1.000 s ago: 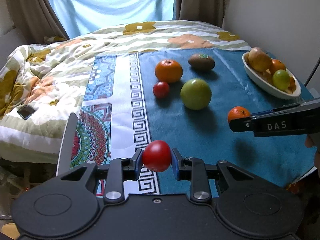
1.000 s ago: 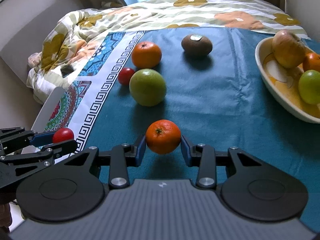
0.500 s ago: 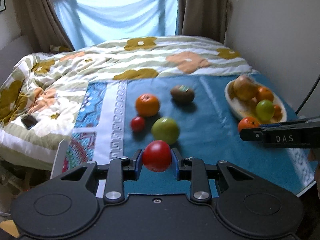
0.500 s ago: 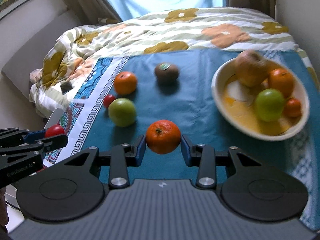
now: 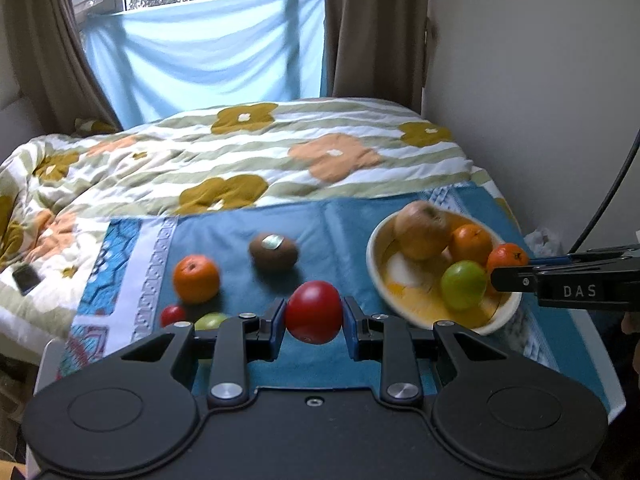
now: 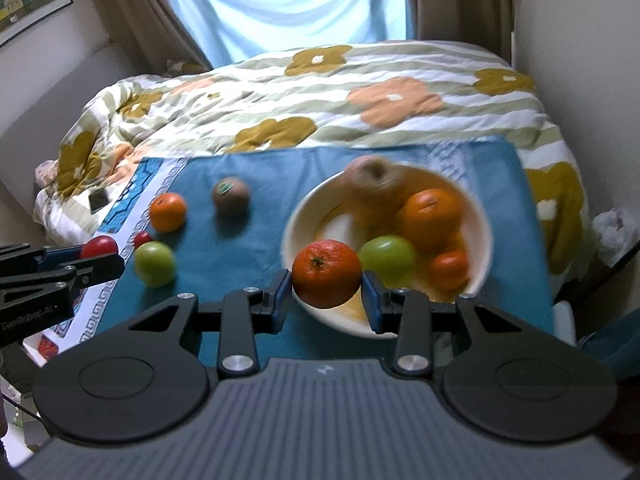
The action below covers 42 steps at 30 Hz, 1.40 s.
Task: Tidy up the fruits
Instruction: 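Carry the red tomato and tangerine into the cream bowl and open both tools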
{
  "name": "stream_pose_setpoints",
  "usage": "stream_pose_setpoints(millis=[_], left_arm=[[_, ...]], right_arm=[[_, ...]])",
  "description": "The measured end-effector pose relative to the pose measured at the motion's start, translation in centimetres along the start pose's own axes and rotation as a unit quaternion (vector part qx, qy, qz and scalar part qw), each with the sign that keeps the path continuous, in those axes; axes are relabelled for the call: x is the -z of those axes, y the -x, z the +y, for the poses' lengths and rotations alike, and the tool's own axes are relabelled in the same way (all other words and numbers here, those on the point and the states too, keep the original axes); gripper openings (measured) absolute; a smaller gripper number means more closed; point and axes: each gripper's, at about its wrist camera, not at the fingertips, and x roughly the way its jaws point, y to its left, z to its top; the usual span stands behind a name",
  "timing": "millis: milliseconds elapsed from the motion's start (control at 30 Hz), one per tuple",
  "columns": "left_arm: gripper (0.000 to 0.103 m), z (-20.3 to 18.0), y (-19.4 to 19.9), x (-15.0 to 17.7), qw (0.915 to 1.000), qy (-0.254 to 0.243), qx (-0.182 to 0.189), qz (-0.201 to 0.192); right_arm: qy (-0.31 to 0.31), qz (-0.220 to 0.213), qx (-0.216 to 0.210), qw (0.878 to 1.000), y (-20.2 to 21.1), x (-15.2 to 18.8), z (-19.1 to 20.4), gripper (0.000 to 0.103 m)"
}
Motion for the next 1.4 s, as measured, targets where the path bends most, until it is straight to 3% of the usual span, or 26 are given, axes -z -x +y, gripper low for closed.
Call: stream_pose_setpoints(millis=[433, 867, 900, 933, 1000, 1400], left_arm=[[0.033, -6.3, -7.2, -3.0, 0.9999, -0.005, 0.008, 0.008], [0.034, -9.0, -14.8, -3.3, 0.9983, -0.021, 0.009, 0.053], [0.043, -9.2, -15.0, -3.3, 0.9983, -0.022, 0.008, 0.054], [0.061, -9.2, -15.0, -3.3, 0.9983, -0.022, 0.007, 0.054], [0.084, -9.2, -14.7, -3.4, 0.9988, -0.019, 0.002, 0.044], [0.085, -8.1, -12.3, -3.8, 0.9994, 0.0, -0.003, 0.033]], right_arm=[[-0.007, -0.022, 0.003, 1.0, -2.2, -3.7, -8.1, 0.053], [-0.008, -0.018, -0.01, 1.0, -6.2, -5.8, -11.7, 0.053], [-0.008, -0.016, -0.011, 1.0, -6.4, -5.9, -11.8, 0.053], [-0.009, -0.015, -0.012, 1.0, -6.6, -5.9, -12.0, 0.053], [-0.008, -0.013, -0.012, 1.0, -6.8, -5.9, -12.1, 0.053], [0.003, -0.011, -0.023, 1.0, -7.4, -6.4, -11.7, 0.053]])
